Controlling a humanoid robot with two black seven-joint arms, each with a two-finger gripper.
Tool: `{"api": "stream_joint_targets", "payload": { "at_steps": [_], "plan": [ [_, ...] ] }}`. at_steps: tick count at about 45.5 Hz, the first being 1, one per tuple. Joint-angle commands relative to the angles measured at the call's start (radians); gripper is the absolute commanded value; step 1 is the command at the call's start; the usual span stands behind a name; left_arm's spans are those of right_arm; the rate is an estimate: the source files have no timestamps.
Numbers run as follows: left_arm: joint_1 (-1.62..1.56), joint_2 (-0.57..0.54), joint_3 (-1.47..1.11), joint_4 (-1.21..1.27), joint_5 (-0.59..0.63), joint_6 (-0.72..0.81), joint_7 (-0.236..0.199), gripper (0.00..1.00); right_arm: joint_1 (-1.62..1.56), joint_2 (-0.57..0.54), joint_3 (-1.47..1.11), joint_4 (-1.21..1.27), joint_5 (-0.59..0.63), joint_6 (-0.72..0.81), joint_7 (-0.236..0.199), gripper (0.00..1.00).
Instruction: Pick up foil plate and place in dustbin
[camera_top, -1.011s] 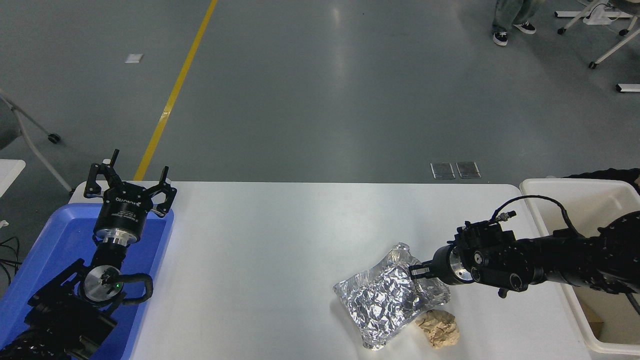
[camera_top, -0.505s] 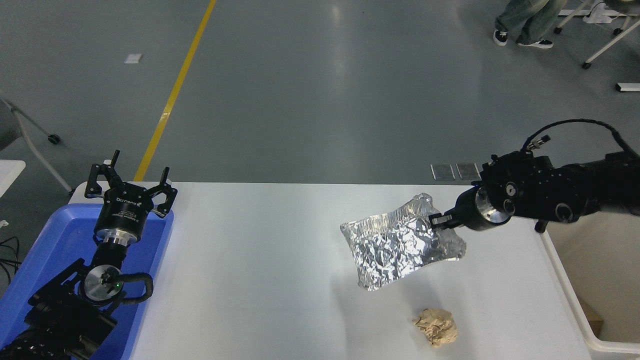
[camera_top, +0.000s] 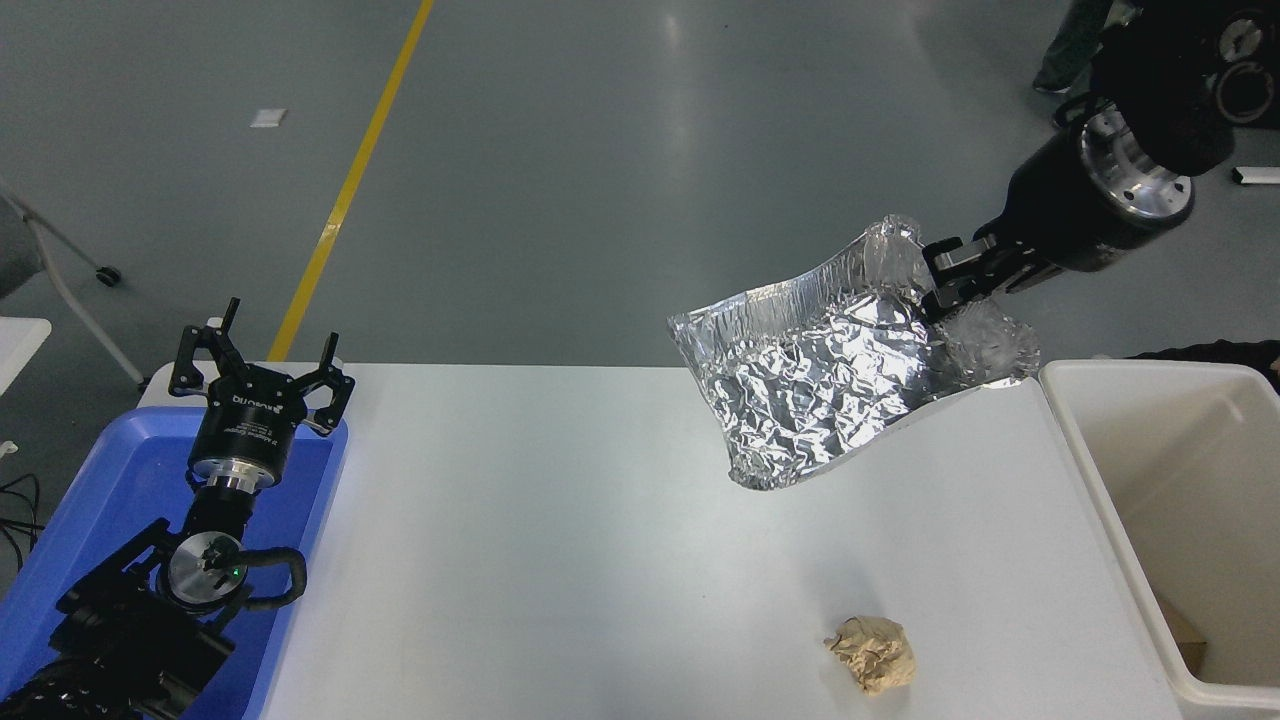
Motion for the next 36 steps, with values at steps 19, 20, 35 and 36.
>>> {"api": "stream_joint_targets", "payload": {
  "at_steps": [19, 20, 35, 36],
  "plan": [
    [0.000, 0.000, 0.000, 0.000, 0.000, 0.000, 0.000, 1.00, -0.223, -0.436, -0.087, -0.313, -0.247, 0.028, 0.005, 0.00],
    [0.000, 0.000, 0.000, 0.000, 0.000, 0.002, 0.000, 1.00, -0.248, -0.453, -0.081, -0.340, -0.253, 0.028, 0.005, 0.00],
    [0.000, 0.000, 0.000, 0.000, 0.000, 0.000, 0.000, 1.00, -0.857, -0.533, 0.138, -0.659, -0.230, -0.305, 0.007, 0.00],
    [0.000, 0.000, 0.000, 0.000, 0.000, 0.000, 0.000, 1.00, -0.906, -0.528, 0.174, -0.678, -0.225, -0.316, 0.005, 0.00]
  ]
}}
